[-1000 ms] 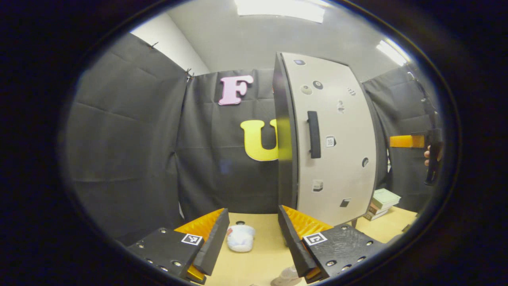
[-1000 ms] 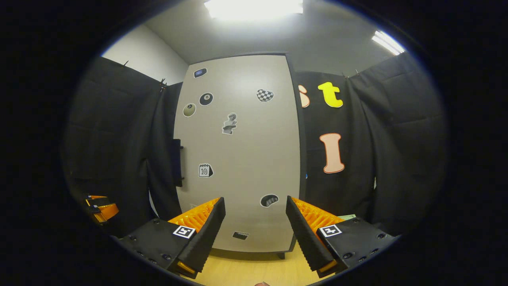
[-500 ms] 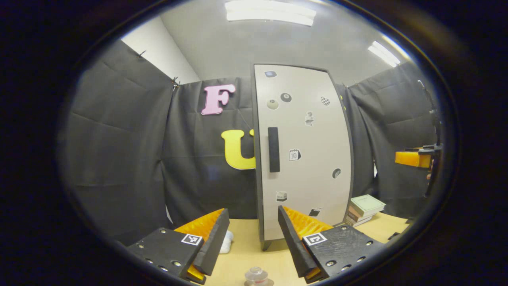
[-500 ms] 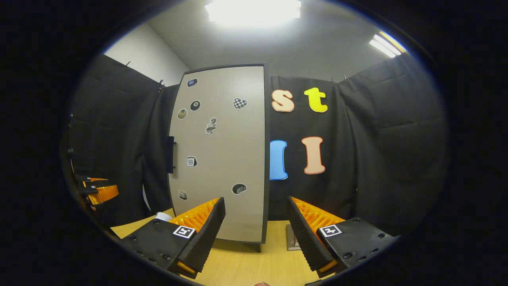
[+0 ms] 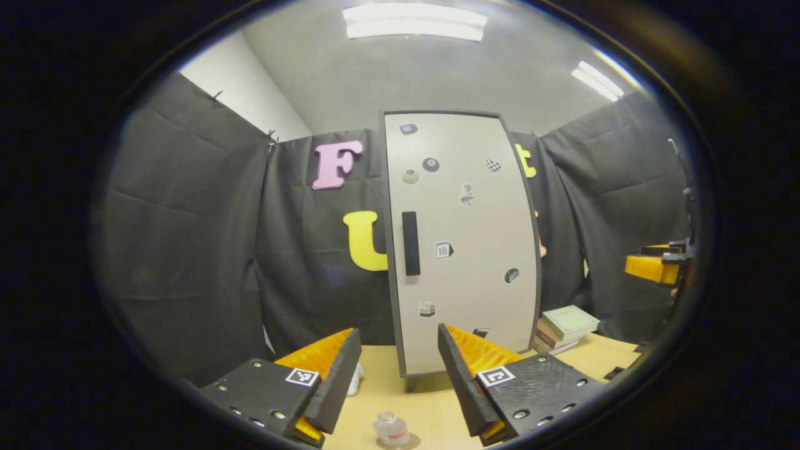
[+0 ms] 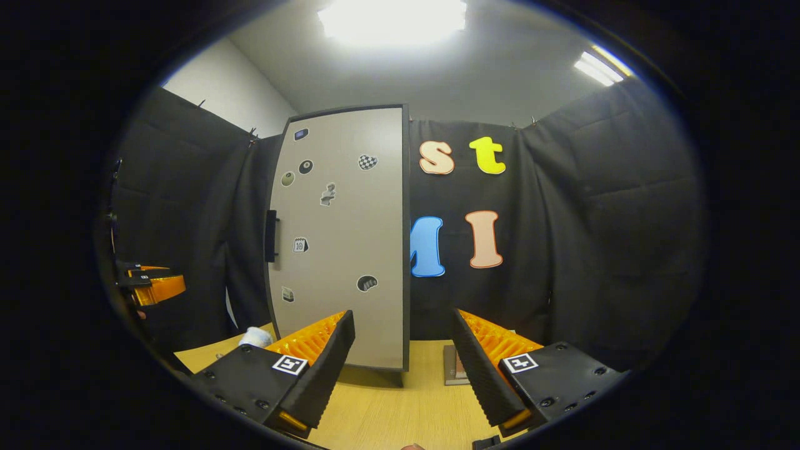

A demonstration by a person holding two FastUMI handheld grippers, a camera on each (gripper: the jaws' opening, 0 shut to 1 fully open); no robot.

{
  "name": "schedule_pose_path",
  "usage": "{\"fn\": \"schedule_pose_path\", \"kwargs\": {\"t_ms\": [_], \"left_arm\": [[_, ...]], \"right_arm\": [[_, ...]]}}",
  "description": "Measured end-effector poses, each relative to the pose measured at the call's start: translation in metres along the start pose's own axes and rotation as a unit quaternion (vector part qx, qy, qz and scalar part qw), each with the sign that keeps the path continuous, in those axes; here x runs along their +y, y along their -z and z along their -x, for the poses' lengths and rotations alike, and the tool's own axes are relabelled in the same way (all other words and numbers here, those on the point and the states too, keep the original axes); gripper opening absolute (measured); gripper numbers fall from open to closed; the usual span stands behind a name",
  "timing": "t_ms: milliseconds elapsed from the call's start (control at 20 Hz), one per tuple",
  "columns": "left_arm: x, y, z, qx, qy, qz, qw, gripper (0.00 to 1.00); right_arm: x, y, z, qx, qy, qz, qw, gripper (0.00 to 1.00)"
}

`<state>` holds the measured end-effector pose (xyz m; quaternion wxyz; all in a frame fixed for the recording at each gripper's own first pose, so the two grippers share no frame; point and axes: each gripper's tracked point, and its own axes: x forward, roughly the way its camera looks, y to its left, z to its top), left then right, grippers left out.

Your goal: Open the cabinet door with the right hand, grasp the bottle in the cabinet with the left hand and place it on the coaster, then close the cabinet door with the right hand.

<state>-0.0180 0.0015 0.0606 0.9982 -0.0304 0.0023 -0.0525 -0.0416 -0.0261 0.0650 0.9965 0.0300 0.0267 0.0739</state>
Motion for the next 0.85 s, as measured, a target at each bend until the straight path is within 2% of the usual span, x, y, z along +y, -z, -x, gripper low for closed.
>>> {"fn": "schedule_pose_path", "kwargs": {"t_ms": [550, 850], "left_arm": [[0.029, 0.004, 0.015, -0.004, 0.015, -0.001, 1.000, 0.75], [0.038, 0.007, 0.019, -0.005, 0.018, 0.002, 1.000, 0.75]], "right_arm": [[0.037, -0.005, 0.026, -0.009, -0.003, -0.002, 1.000, 0.97], [0.043, -0.010, 0.031, -0.011, 0.003, 0.007, 1.000, 0.97]]}}
